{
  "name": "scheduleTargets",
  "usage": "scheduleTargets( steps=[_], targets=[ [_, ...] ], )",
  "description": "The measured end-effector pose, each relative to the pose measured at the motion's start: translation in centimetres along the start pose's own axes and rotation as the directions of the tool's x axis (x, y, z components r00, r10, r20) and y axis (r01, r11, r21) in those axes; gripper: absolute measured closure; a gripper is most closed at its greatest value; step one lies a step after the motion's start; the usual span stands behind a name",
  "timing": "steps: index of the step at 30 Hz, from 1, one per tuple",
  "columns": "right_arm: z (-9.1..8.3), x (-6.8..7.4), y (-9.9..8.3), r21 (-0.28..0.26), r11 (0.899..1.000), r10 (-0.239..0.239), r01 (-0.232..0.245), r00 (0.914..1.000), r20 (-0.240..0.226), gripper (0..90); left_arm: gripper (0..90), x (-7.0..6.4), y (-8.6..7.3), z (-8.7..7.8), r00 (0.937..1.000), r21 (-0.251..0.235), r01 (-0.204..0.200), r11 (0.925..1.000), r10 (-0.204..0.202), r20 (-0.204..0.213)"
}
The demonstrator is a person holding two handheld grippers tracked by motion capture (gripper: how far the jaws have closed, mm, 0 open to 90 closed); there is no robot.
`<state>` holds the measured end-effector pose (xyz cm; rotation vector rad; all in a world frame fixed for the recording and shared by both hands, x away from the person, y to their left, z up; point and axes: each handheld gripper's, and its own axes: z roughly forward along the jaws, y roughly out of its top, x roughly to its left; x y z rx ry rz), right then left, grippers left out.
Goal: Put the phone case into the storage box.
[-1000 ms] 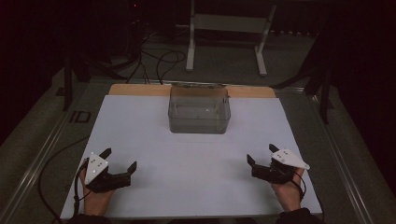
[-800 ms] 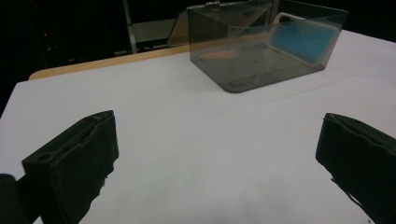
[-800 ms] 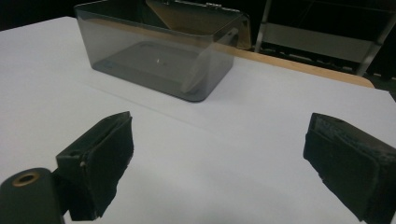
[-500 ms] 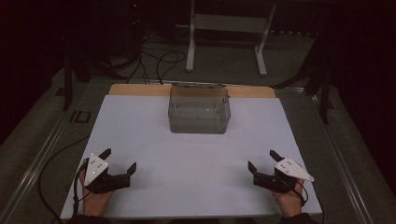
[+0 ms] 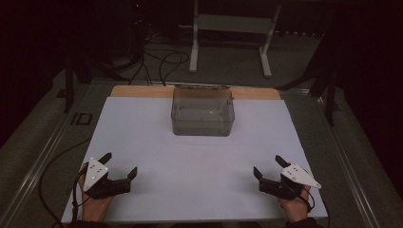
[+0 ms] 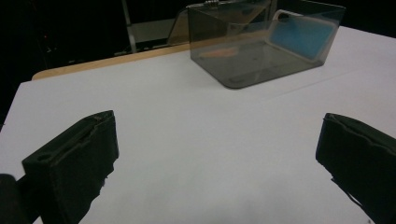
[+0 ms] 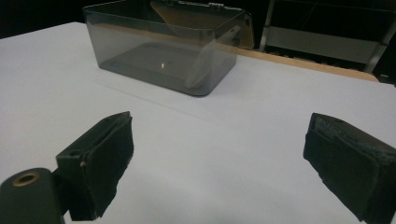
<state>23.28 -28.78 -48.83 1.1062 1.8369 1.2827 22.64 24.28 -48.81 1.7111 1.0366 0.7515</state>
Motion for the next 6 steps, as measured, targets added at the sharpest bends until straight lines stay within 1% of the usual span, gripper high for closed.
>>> scheduleTargets(
  steps=[6],
  targets=[
    [-0.11, -0.02, -0.08, -0.007, 1.000, -0.001, 0.001, 1.0000, -0.002, 8.6, 0.3, -0.13, -0.14, 0.09, 1.0000, 0.009, -0.005, 0.9999, 0.005, 0.000]
  ],
)
